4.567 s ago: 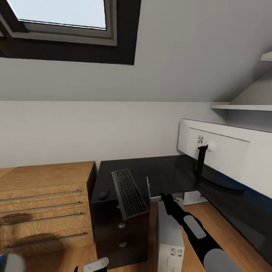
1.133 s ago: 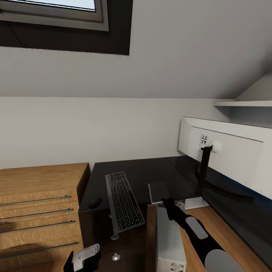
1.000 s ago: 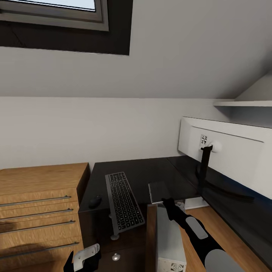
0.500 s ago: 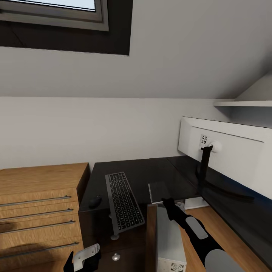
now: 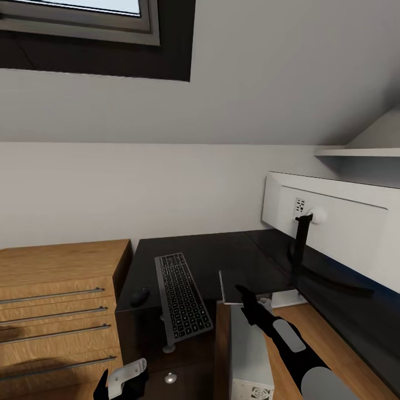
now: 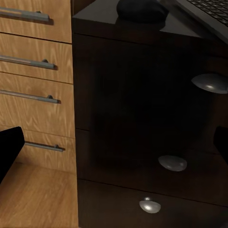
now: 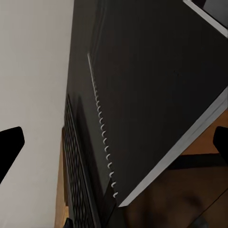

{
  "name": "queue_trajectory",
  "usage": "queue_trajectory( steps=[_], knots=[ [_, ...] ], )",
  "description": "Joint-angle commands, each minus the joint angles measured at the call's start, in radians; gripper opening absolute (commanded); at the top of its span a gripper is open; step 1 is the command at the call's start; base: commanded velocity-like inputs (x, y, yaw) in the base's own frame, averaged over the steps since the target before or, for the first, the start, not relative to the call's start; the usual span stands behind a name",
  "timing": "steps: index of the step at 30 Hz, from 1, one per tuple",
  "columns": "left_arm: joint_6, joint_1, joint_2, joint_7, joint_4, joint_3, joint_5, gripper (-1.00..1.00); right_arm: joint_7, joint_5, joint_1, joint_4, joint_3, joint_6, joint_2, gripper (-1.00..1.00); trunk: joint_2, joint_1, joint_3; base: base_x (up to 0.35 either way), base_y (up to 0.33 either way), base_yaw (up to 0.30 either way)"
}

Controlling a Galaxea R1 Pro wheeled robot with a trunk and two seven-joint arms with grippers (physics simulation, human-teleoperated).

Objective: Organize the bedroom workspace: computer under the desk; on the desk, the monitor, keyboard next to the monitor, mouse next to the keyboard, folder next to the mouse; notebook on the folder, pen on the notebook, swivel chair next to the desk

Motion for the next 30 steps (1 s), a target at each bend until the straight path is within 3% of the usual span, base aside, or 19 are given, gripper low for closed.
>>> queue_trajectory(
  steps=[1, 8, 19, 30],
  knots=[
    [-0.005, -0.001, 0.001, 0.002, -0.001, -0.002, 0.007, 1.00, 0.001, -0.006, -0.001, 0.000, -0.001, 0.003, 0.000, 1.00, -0.001, 0.000, -0.001, 0.000, 0.000, 0.000],
    [-0.005, -0.001, 0.002, 0.002, 0.003, -0.002, 0.007, 1.00, 0.001, -0.006, -0.001, 0.000, -0.001, 0.003, 0.000, 1.00, -0.001, 0.000, -0.001, -0.019, 0.000, 0.000],
    [-0.005, -0.001, 0.002, 0.002, 0.003, -0.002, 0.007, 1.00, 0.003, -0.006, -0.001, 0.000, 0.000, 0.003, 0.000, 1.00, -0.001, 0.000, -0.001, -0.242, 0.000, 0.000],
    [-0.005, -0.001, 0.002, 0.002, 0.003, -0.002, 0.007, 1.00, 0.003, -0.006, -0.001, 0.000, 0.000, 0.003, 0.000, 1.00, -0.001, 0.000, -0.001, -0.104, -0.045, 0.000]
  ],
)
